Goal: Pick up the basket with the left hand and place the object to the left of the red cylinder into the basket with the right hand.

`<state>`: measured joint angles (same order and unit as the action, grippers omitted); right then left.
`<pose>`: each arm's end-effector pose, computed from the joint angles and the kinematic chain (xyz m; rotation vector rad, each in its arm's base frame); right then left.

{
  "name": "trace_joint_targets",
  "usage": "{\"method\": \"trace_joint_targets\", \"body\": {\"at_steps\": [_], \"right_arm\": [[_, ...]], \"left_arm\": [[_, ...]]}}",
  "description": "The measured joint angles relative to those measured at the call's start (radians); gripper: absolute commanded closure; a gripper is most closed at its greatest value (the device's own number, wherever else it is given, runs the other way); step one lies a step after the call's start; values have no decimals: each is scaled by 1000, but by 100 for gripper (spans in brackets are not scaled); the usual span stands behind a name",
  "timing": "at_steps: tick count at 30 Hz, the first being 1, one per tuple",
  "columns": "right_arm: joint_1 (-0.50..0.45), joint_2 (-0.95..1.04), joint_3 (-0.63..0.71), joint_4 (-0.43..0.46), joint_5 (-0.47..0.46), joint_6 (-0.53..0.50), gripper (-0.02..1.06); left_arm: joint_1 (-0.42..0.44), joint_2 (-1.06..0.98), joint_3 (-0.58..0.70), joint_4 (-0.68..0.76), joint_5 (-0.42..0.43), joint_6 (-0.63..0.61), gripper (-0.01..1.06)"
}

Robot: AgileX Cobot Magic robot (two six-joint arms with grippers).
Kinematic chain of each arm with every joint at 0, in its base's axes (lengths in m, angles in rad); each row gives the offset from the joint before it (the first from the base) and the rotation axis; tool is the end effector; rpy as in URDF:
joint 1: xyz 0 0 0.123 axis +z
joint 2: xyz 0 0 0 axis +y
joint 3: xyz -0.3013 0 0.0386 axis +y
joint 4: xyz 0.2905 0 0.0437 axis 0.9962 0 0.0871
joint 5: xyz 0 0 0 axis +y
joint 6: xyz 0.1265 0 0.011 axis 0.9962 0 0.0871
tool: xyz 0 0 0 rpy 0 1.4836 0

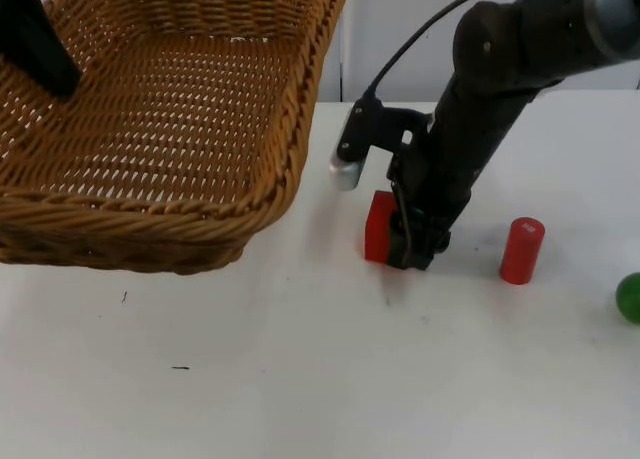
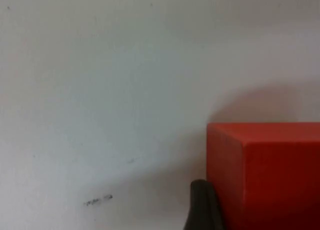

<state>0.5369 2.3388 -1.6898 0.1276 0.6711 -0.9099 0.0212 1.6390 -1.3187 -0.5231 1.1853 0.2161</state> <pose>0.4566 0.2835 0.0529 -1.7560 2.1707 0.0441 0.3725 -0.0509 0.2608 0.0454 2.8528 -0.6964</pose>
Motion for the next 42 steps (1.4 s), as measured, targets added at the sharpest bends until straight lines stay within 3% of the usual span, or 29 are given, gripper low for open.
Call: {"method": "trace_joint_targets", "body": {"at_steps": [13,22,29,42], "right_arm": [[0,-121,8,-23,120,2,105],[-29,-222,165,-23,102,-33,105],[-36,-331,184,-15,129,-35,105],[-36,-627,184,36,278,-27,105]], "left_arm": [[0,0,0,0,0,0,105],[0,0,0,0,0,0,105],[0,0,0,0,0,0,105],[0,0,0,2,-4,-2,105]]}}
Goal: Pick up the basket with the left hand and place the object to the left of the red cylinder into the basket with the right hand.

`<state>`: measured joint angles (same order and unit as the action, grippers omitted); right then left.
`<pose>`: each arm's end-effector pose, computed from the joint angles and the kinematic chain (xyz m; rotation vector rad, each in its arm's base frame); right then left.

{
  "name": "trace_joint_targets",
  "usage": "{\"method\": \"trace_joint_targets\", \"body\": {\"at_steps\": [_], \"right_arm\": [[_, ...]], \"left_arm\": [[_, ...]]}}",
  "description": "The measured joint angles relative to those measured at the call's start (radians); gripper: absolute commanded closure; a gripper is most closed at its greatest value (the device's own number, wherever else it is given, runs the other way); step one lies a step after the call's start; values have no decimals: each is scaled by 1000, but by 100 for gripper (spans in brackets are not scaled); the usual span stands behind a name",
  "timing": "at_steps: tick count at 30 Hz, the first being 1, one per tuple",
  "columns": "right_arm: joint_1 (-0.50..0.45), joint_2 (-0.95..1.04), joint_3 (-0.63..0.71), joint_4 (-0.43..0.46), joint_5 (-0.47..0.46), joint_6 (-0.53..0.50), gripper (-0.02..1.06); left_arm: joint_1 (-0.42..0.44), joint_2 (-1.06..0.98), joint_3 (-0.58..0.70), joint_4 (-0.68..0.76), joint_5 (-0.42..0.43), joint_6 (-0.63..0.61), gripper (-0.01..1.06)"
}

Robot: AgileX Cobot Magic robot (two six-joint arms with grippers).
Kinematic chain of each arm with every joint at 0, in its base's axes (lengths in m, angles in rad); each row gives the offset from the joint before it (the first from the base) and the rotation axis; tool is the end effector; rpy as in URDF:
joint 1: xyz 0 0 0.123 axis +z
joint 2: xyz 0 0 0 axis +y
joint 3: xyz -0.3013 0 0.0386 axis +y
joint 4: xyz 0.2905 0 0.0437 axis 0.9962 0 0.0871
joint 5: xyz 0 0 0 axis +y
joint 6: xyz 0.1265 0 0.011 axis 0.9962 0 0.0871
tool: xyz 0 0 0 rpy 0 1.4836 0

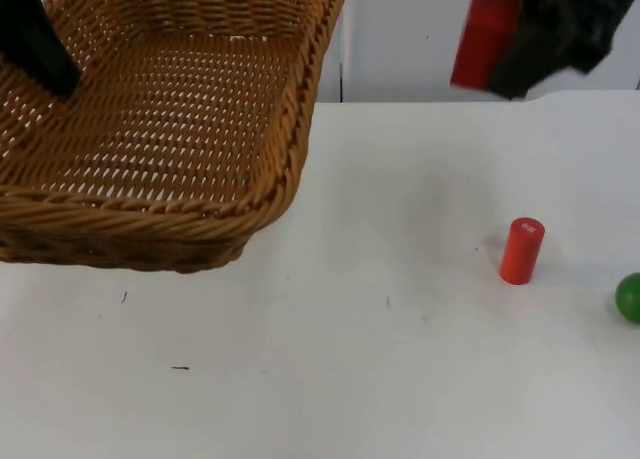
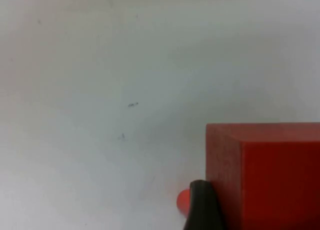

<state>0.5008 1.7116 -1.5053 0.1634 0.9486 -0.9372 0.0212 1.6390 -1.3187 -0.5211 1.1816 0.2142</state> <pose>0.3736 0.2236 0.2893 -1.6630 2.0216 0.0557 0.3730 -0.0506 0.2607 0.0422 2.8508 -0.6923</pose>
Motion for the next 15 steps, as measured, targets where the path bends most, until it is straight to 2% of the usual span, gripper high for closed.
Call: {"method": "trace_joint_targets", "body": {"at_steps": [11,15], "right_arm": [[0,-191,0,153,4,1,105],[0,-219,0,166,6,1,105]], "left_arm": [[0,0,0,2,-19,0,105],[0,0,0,2,-19,0,105]]}}
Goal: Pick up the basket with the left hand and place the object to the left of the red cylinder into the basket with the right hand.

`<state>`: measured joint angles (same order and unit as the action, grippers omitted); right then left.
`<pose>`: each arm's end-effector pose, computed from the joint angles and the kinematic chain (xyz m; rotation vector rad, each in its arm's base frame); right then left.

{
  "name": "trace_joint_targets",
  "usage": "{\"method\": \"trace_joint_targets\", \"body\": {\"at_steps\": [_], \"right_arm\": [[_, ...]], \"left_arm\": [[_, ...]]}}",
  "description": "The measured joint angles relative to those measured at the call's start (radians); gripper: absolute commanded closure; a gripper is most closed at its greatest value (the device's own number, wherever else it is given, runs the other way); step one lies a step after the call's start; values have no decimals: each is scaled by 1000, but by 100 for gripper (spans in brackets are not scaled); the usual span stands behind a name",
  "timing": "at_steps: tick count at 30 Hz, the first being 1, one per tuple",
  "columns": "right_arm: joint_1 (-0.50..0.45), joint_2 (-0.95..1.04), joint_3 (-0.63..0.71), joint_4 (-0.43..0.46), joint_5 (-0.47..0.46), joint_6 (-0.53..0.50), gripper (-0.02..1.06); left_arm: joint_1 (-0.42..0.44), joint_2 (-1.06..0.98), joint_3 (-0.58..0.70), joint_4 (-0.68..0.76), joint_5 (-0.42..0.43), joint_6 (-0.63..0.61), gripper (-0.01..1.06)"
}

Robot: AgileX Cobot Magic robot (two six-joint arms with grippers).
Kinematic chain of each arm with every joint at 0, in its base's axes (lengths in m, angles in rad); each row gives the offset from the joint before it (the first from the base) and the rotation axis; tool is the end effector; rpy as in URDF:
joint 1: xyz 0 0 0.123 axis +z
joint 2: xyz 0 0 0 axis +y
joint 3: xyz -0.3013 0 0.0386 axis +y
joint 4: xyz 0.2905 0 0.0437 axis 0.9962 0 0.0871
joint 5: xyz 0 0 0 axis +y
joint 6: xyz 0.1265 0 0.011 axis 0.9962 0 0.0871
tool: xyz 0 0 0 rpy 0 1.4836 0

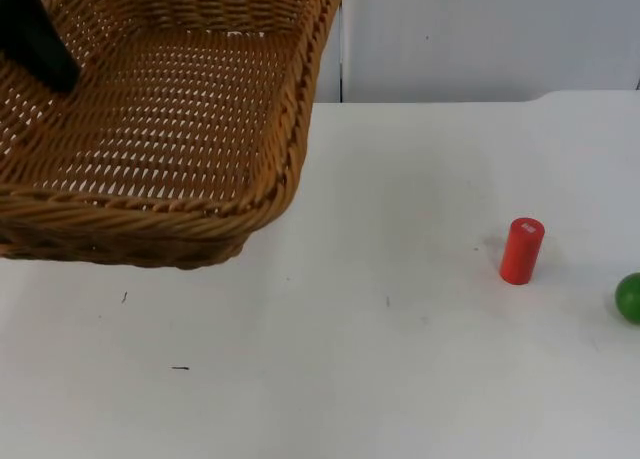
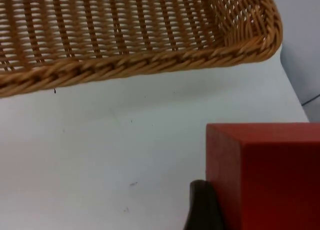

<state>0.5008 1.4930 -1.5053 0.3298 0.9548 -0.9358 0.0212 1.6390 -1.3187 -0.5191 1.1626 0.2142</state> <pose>0.3240 0.2156 0.3833 -1.4781 1.8543 0.2062 0.3753 -0.0499 0.2609 0.0360 2.8353 -0.6807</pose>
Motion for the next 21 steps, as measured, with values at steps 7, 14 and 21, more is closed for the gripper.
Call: {"method": "trace_joint_targets", "body": {"at_steps": [7,14,21], "right_arm": [[0,-2,0,47,0,2,105],[0,-2,0,74,-9,18,105],[115,3,-7,30,-90,94,105]], "left_arm": [[0,0,0,2,-8,0,105],[0,0,0,2,-19,2,105],[0,0,0,2,-25,13,105]]}}
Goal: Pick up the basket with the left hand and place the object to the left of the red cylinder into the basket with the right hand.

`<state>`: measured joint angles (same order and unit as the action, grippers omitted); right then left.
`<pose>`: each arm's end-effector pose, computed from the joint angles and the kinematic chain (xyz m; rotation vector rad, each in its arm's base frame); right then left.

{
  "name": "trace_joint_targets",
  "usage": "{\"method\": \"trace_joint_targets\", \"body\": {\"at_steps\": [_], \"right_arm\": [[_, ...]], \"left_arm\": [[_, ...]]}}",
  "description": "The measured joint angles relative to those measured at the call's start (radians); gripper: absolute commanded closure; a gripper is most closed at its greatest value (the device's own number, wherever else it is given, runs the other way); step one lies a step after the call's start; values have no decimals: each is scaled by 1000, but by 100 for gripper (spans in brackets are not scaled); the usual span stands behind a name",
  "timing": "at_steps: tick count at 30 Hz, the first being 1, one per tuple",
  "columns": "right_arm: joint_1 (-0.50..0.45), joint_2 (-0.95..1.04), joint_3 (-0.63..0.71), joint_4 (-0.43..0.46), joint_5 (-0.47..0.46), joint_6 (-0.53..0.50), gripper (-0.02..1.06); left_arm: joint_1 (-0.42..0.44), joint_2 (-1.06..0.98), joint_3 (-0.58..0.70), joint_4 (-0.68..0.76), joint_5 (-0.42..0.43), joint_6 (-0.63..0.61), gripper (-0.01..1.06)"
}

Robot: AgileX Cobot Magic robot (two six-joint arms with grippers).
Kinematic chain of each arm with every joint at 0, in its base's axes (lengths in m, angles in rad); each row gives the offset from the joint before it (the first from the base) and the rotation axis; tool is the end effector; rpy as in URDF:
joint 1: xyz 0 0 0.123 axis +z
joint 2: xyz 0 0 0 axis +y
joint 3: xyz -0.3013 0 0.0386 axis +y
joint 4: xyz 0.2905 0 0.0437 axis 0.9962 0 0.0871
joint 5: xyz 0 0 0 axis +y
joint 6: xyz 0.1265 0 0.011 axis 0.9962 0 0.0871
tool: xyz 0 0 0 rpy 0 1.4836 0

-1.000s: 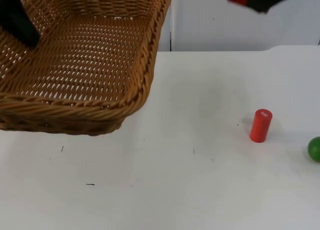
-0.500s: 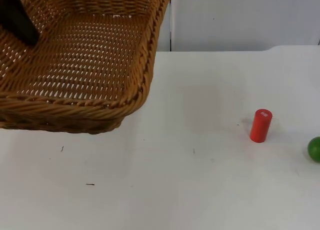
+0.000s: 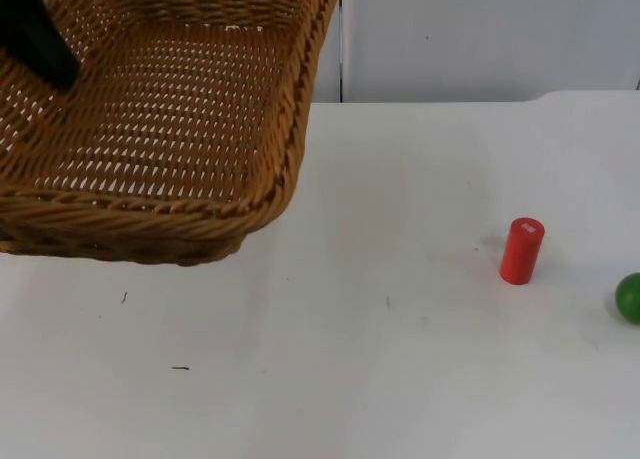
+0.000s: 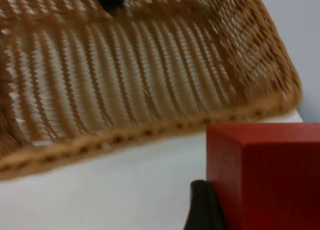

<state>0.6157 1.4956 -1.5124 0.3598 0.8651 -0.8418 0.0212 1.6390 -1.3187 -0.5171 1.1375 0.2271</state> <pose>0.3043 0.2570 0.3935 -1.4206 1.7924 0.3183 0.3783 -0.0490 0.2612 0.0457 2.8118 -0.6634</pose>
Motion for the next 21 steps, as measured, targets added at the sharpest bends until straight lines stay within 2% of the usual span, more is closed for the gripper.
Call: {"method": "trace_joint_targets", "body": {"at_steps": [2,3,5,8,9,13,21], "right_arm": [[57,33,-41,-58,-8,73,105],[57,33,-41,-58,-8,73,105],[105,84,-104,-130,-6,176,105],[158,188,-223,-187,19,316,105],[158,188,-223,-187,19,316,105],[197,325,-359,-197,71,412,105],[205,467,-398,-199,77,475,105]], "left_arm": [[0,0,0,0,0,0,105],[0,0,0,0,0,0,105],[0,0,0,0,0,0,105],[0,0,0,0,0,5,105],[0,0,0,0,0,5,105],[0,0,0,0,-1,11,105],[0,0,0,-4,-4,30,105]]}}
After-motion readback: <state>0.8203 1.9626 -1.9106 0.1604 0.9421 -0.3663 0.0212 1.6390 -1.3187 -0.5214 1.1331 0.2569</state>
